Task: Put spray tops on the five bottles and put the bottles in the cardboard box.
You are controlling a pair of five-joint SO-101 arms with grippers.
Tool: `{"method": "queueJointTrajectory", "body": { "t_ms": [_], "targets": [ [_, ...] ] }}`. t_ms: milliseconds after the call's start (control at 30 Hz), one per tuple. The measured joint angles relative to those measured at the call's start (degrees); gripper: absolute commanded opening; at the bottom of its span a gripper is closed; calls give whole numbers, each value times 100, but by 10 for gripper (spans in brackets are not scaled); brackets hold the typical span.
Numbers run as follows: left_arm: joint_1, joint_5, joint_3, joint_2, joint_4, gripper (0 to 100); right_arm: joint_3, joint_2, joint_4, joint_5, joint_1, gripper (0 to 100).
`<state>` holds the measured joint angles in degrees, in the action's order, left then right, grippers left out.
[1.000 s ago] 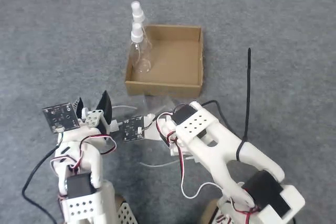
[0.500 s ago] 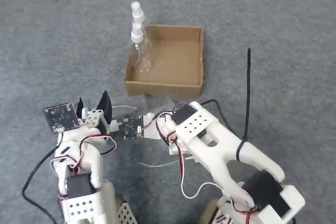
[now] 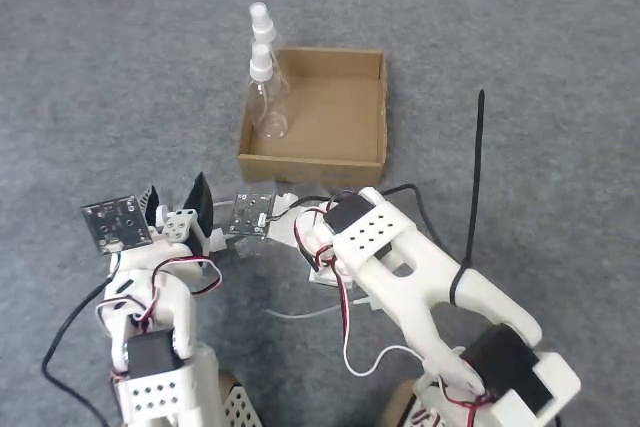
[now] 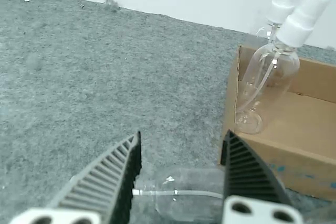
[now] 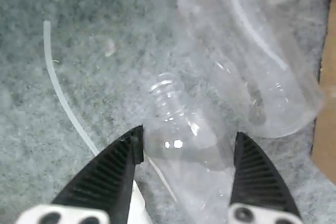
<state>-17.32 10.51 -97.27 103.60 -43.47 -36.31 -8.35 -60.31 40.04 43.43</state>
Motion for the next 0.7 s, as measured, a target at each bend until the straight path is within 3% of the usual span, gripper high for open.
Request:
{"method": "queueJointTrajectory", "body": {
  "t_ms": [133, 300, 700],
  "targets": [
    [0, 0, 0, 0, 0, 233, 0, 0, -35, -9, 114, 217],
    [0, 0, 0, 0, 0, 233, 0, 0, -70, -9, 158, 361],
    [0, 0, 0, 0, 0, 233, -62, 0, -141, 958, 167, 368]
  ]
}}
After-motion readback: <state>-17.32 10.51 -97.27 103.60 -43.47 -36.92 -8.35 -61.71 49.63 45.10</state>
